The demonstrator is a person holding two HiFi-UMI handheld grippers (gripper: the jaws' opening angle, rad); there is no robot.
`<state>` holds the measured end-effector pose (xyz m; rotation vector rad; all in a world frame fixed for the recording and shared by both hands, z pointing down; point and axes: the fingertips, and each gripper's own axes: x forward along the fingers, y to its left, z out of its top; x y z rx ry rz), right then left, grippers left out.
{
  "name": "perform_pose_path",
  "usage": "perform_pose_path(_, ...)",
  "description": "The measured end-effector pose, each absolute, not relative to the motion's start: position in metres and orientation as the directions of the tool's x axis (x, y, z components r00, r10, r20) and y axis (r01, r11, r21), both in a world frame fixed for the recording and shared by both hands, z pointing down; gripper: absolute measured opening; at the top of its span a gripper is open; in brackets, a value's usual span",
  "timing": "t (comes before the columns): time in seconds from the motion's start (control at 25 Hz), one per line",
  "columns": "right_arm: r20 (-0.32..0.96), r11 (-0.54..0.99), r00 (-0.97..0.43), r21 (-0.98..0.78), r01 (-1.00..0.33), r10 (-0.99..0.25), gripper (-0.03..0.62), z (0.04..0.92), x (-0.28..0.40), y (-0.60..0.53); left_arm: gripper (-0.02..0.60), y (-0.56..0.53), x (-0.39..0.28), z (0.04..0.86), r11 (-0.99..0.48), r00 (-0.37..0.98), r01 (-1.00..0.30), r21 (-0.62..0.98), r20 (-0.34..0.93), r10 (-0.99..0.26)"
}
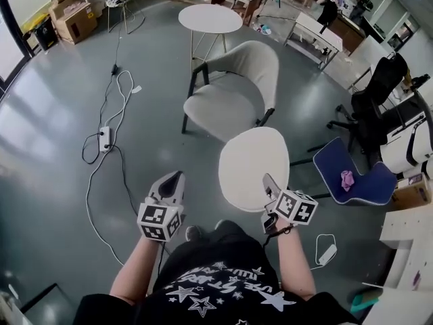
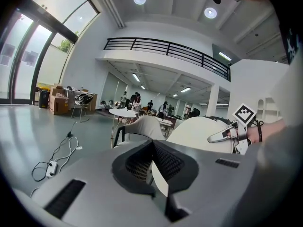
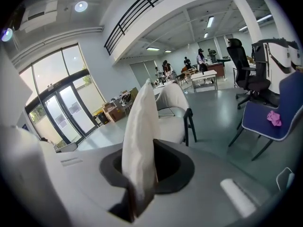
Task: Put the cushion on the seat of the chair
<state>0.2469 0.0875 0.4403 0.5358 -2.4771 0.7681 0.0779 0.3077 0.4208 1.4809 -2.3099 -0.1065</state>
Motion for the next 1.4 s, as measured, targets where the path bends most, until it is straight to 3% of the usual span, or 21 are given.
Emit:
perform_pose_path(0.36, 0.579, 0.725, -0.804, -0.495, -0.479, -0.137, 0.06, 0.478, 0.181, 0.056, 0.008, 0.275, 0.039, 0.432, 0.48, -0.397, -0.839, 0.255, 0.315, -0.862)
perform_pose_path(0.72, 0.506, 0.735, -0.861, -0.564, -0.378, -0.054, 0.06, 0.457, 0.085, -0.021, 0.008, 0.199, -0.038, 0.415, 0.527, -0.45, -0.823, 0.212, 0.323, -0.833)
perform_pose_path(1.4, 0.511, 0.661, -0.858, -0.625, -0.416, -0.056, 0.06, 0.478, 0.038, -0.115, 0.008, 0.105, -0.097, 0.413, 0.531, -0.455, -0.832, 0.161, 0.349, -0.819)
